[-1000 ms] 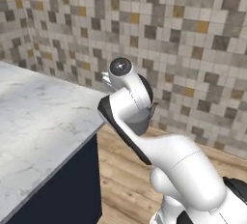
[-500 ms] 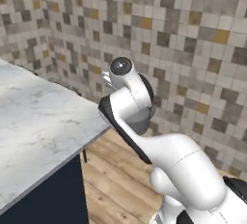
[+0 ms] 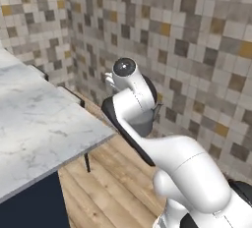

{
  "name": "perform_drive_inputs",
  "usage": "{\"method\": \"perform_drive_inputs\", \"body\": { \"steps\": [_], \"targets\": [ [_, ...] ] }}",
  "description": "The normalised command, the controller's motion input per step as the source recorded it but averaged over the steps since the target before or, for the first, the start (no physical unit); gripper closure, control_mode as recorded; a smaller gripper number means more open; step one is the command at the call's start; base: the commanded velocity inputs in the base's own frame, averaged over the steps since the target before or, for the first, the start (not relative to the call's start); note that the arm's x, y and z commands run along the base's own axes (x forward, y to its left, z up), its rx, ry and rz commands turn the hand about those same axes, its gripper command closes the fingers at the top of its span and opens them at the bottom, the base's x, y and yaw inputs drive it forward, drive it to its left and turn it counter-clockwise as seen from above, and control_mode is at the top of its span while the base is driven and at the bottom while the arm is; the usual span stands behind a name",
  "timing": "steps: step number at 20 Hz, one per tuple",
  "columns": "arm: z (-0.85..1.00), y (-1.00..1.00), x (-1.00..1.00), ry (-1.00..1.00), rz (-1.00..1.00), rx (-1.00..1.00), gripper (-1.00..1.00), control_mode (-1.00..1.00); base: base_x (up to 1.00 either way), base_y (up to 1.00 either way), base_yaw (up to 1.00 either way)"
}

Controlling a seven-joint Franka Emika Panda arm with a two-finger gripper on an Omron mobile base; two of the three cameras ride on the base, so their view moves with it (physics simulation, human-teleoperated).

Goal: The kettle is done boiling. Turn off the stove, then wait for 300 timesteps before moving the kettle to the dining table.

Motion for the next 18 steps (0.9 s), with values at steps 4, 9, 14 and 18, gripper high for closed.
{"method": "perform_drive_inputs", "body": {
  "steps": [4,9,14,18],
  "targets": [
    [0.0,0.0,0.0,0.0,0.0,0.0,1.0,1.0,0.62,-0.48,0.38],
    [0.0,0.0,0.0,0.0,0.0,0.0,1.0,1.0,0.62,-0.49,0.4],
    [0.0,0.0,0.0,0.0,0.0,0.0,1.0,1.0,0.68,-0.45,0.41],
    [0.0,0.0,0.0,0.0,0.0,0.0,1.0,1.0,0.69,-0.43,0.43]
  ]
}}
